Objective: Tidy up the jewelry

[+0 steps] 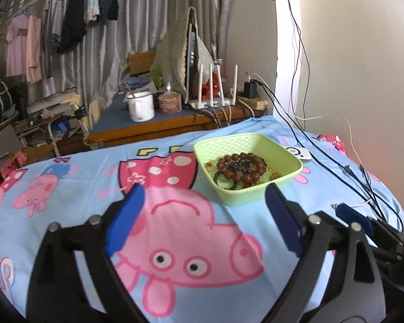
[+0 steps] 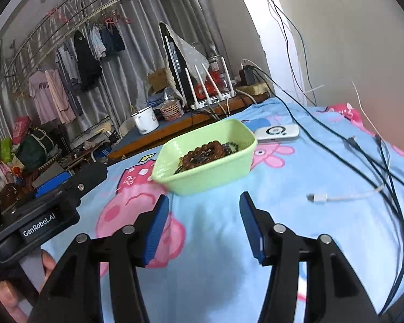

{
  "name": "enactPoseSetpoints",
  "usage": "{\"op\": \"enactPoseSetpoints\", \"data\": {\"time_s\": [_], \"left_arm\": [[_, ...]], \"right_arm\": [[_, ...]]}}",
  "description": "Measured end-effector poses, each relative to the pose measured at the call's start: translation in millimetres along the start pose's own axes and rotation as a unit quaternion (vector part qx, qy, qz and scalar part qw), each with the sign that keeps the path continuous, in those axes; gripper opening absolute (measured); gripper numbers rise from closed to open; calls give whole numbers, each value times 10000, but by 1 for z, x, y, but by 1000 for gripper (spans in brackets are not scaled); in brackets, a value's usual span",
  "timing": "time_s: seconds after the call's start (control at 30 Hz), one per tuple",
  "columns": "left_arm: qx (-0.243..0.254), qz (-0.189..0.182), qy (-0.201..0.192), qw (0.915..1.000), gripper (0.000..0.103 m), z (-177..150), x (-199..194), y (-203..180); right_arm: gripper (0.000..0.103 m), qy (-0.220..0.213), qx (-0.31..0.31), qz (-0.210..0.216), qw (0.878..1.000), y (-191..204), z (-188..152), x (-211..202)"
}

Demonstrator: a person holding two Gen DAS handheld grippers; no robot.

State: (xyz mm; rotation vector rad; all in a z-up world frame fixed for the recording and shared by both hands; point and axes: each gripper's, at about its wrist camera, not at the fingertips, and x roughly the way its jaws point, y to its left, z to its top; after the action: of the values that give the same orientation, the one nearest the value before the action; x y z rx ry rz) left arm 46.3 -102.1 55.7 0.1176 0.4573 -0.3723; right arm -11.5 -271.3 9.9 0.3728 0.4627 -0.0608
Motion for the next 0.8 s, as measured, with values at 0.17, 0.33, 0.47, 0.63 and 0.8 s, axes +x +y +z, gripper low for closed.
{"op": "enactPoseSetpoints", "data": {"time_s": [0.17,0.33,0.47,0.63,0.8], "left_arm": [[15,134,-125,9998,94,-3,-20,3],[-32,210,-236,9995,96,-2,-34,3],[-76,249,-267,9993,96,-1,-43,4],[-141,258,-318,9991,96,-2,-51,5],[-236,290,-432,9984,96,-1,-60,8]], "right_arm": [[23,-114,-23,2,9999,5,-7,-16],[23,-166,-126,90,9997,13,-7,-25],[23,-263,-287,121,9992,21,-7,-33],[23,-330,-372,170,9986,25,-7,-40],[23,-350,-404,221,9983,28,-7,-44]]}}
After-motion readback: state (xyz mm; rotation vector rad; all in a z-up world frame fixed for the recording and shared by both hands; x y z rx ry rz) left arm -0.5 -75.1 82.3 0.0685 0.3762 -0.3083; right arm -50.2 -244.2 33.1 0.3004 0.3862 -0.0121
